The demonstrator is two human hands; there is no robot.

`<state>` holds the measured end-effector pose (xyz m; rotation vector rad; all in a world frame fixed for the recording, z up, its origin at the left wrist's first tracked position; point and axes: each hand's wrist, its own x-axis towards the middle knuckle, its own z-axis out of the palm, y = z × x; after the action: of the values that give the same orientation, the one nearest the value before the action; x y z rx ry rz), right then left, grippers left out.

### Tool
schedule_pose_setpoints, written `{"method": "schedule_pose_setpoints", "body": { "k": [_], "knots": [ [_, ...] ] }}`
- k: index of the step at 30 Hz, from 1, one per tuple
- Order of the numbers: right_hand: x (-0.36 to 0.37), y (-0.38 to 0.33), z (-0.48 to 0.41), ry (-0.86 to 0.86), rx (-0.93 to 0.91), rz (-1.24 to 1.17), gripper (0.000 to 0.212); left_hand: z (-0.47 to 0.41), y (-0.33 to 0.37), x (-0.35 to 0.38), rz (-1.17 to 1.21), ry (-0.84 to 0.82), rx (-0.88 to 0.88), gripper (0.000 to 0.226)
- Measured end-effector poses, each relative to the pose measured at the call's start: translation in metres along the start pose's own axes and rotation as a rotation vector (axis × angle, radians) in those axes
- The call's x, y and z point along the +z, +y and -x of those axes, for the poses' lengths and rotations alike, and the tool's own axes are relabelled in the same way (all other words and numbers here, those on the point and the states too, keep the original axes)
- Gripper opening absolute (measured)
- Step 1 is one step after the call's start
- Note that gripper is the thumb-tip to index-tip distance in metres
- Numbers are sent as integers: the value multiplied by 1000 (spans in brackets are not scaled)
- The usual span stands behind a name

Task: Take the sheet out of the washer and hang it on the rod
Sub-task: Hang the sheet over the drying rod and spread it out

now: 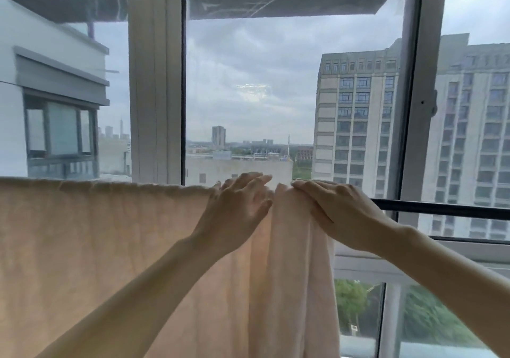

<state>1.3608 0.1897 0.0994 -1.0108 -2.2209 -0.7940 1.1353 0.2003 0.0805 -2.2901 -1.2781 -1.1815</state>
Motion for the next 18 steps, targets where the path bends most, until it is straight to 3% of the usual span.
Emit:
{"method": "schedule_pose_setpoints", "body": {
  "k": [4, 8, 18],
  "knots": [
    [-1, 11, 14, -5, -21, -19, 47, -1, 10, 5, -39, -28, 98, 39],
    [1, 22, 32, -57, 45, 74, 65, -3, 5, 8, 34, 85, 83, 20],
    [3, -2, 10, -83, 97, 49, 55, -2, -22, -6, 43, 202, 3, 14]
  ]
}}
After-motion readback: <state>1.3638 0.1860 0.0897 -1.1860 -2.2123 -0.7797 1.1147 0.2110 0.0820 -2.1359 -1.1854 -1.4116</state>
